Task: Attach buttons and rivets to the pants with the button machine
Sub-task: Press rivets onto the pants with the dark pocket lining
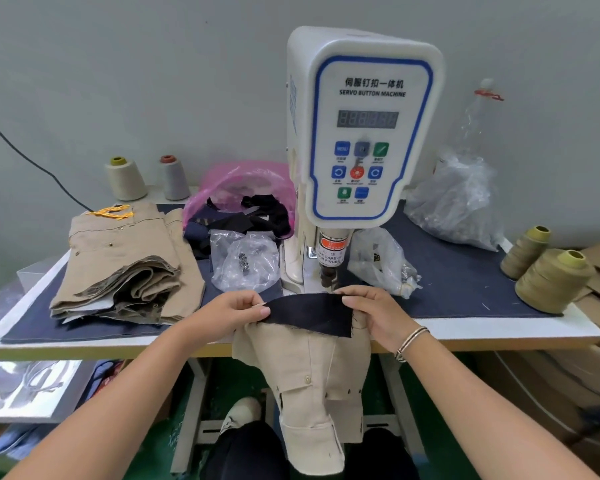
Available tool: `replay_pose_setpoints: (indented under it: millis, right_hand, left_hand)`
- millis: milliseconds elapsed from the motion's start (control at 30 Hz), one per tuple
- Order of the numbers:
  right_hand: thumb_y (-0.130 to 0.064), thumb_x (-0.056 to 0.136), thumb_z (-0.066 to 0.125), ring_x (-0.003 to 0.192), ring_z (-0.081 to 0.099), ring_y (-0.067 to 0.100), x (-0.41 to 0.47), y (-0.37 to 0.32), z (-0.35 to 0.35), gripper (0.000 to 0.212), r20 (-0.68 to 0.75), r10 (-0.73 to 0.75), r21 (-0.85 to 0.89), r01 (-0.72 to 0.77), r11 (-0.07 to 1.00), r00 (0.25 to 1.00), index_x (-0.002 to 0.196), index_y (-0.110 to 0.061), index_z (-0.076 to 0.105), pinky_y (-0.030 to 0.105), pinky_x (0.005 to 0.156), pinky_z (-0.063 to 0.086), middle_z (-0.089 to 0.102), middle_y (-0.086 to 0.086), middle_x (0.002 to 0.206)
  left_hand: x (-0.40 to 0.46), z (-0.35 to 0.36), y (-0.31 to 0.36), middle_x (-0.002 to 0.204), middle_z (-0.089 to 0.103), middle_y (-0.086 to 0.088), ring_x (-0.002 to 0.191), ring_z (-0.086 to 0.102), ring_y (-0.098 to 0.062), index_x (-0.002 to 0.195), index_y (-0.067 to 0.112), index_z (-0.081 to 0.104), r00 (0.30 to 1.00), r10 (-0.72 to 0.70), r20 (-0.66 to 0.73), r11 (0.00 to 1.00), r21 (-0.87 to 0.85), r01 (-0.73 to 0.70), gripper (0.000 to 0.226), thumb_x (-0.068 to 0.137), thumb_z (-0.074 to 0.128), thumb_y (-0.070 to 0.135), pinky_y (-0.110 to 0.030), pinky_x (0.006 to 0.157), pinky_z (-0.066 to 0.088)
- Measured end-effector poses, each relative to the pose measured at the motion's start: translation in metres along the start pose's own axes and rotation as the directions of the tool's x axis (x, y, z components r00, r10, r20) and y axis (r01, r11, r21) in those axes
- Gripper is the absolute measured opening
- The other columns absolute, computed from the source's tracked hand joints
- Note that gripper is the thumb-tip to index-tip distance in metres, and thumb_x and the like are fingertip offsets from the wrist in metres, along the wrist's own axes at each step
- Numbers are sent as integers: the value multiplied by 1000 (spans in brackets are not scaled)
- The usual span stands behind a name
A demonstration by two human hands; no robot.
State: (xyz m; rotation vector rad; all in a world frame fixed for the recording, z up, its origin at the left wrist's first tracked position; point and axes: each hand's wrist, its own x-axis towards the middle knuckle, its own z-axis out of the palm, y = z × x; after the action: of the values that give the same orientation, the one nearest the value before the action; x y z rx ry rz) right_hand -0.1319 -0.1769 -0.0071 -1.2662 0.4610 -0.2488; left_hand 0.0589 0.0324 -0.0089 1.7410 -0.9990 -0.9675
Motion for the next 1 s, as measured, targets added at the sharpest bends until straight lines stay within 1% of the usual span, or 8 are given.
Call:
replay_pose_setpoints:
  millis: [67, 200, 333, 400, 533, 733, 867, 1000]
  right_hand:
    - [6, 91, 47, 84, 68, 11, 5, 0, 3, 31, -25, -31, 4, 31, 1000, 999, 90, -13, 73, 22, 76, 55, 74, 3, 88]
    - [5, 90, 50, 77, 60, 10, 16, 2, 8, 25, -88, -96, 1, 97, 995, 991, 90, -16, 62, 22, 72, 48, 68, -4, 79]
    - [6, 89, 51, 72, 52, 12, 20, 12, 9, 21, -91, -119, -12, 119, 993, 989, 88, -15, 52, 25, 69, 42, 58, 2, 78]
    - [6, 88, 52, 70, 52, 10, 19, 18, 8, 20, -103, -138, 9, 140, 990, 985, 86, -14, 51, 23, 68, 42, 57, -1, 74]
    - [7, 88, 50, 61, 51, 4, 18, 27, 7, 21, -143, -151, 106, 167, 980, 978, 84, -14, 49, 16, 59, 44, 54, -7, 65]
    - [6, 88, 51, 65, 48, 9, 19, 30, 6, 22, -154, -147, 124, 167, 978, 977, 83, -15, 49, 22, 65, 42, 51, -2, 70]
    - [5, 89, 53, 67, 46, 10, 20, 33, 6, 23, -174, -156, 113, 177, 978, 972, 81, -16, 50, 24, 68, 39, 51, -4, 68]
    - [2, 89, 55, 67, 47, 9, 21, 34, 8, 23, -199, -175, 88, 195, 977, 964, 79, -19, 53, 25, 69, 41, 53, -4, 68]
  left_hand:
    - [2, -1, -3, 77, 58, 3, 77, 49, -15, 75, 22, 60, 1000, -14, -11, 999, -31, 13, 22, 94, 60, 33, -32, 76, 36]
    - [4, -2, -10, 75, 55, 5, 71, 49, -9, 73, 25, 58, 998, 7, -57, 985, -173, -17, 21, 84, 62, 41, -28, 69, 35]
    - [6, -4, -14, 74, 55, 5, 68, 50, -8, 74, 24, 58, 999, 8, -41, 975, -221, -17, 18, 85, 62, 38, -22, 64, 37]
    - [7, -3, -15, 74, 56, 3, 68, 49, -9, 75, 23, 59, 1000, 1, -26, 971, -237, -7, 17, 85, 62, 36, -21, 62, 38]
    - [8, -3, -20, 76, 54, -3, 67, 48, -13, 78, 18, 58, 1000, -18, -24, 951, -310, 10, 19, 84, 64, 35, -23, 59, 37]
    - [10, -2, -23, 79, 52, -8, 70, 47, -17, 81, 15, 58, 998, -25, -51, 942, -336, 7, 27, 81, 69, 39, -28, 62, 36]
    - [11, 0, -26, 78, 52, -5, 69, 48, -16, 79, 18, 59, 995, -55, -85, 932, -362, 20, 32, 72, 72, 47, -29, 60, 35]
    - [11, -1, -27, 74, 51, -2, 65, 47, -13, 76, 20, 58, 994, -61, -93, 923, -384, 21, 33, 71, 72, 49, -27, 57, 34]
